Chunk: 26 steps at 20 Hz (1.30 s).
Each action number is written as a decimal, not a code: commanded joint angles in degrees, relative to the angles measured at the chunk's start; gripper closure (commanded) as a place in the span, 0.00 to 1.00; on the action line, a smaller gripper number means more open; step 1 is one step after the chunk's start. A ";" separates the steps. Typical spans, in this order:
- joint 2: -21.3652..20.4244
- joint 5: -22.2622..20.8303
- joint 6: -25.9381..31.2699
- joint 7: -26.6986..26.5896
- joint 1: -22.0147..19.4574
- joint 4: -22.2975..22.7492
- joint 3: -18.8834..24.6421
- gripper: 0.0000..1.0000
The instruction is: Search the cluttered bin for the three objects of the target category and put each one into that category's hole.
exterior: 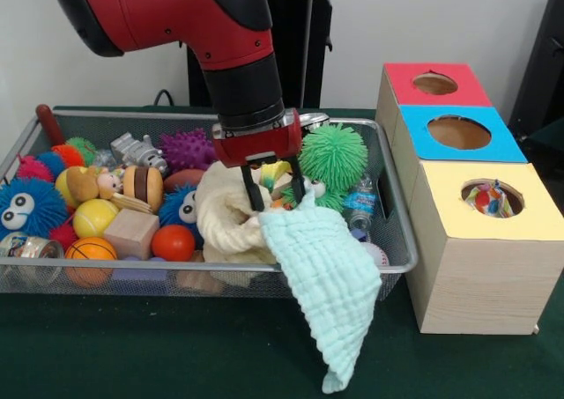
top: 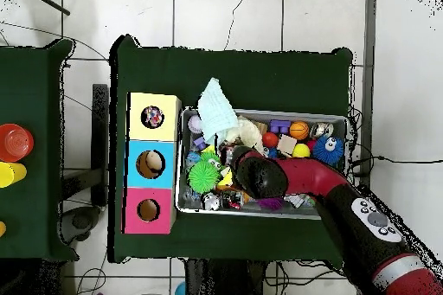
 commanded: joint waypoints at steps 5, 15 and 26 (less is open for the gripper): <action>-0.25 -0.56 8.09 -3.95 2.74 -4.27 1.02 0.00; -6.51 -1.77 13.47 -0.56 8.69 -5.65 -8.33 0.00; -10.17 -4.78 13.17 3.44 15.05 -6.01 -18.86 0.00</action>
